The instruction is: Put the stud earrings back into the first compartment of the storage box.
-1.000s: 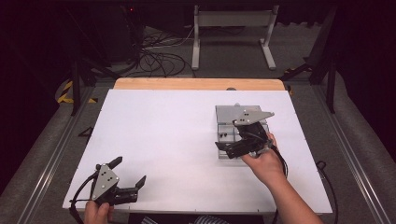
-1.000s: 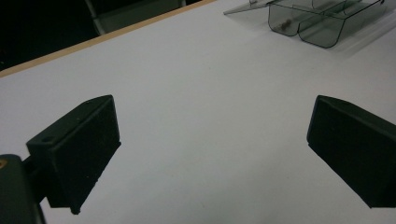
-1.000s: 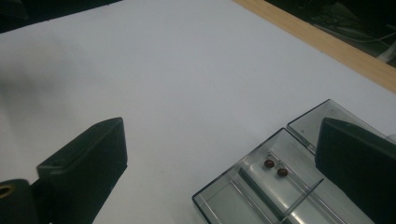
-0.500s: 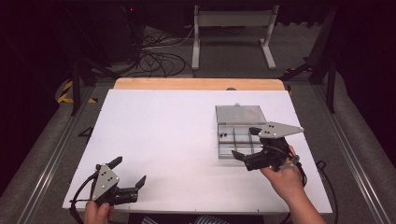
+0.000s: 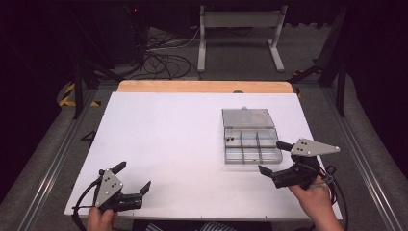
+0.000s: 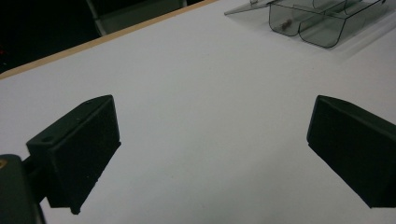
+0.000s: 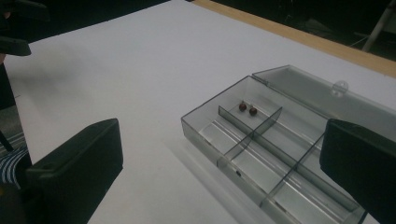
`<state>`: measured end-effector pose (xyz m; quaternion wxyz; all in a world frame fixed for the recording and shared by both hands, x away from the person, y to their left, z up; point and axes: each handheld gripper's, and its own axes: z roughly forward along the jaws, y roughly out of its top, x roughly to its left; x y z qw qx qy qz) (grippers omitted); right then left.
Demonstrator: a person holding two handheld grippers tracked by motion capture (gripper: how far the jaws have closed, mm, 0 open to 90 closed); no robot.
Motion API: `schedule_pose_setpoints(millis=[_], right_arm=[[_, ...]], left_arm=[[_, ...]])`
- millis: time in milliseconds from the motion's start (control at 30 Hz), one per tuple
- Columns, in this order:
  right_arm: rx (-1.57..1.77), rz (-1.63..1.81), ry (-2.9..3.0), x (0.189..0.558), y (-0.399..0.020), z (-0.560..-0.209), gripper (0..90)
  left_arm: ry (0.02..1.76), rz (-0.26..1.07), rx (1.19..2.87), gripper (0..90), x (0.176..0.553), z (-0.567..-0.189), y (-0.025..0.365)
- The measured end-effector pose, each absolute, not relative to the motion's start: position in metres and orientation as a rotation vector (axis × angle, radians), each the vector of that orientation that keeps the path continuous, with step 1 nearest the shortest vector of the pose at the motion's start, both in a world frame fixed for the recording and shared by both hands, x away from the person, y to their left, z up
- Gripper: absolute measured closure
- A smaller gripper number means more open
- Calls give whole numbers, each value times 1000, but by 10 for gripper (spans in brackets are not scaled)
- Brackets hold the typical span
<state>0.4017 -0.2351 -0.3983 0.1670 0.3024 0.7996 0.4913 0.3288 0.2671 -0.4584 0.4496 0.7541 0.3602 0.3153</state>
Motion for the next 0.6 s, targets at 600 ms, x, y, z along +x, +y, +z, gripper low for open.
schedule_pose_setpoints(millis=[600], right_arm=[[935, 1342, 2272, 393, -260, -459, 0]], left_arm=[[898, 779, 1863, 30, 329, -459, 267]])
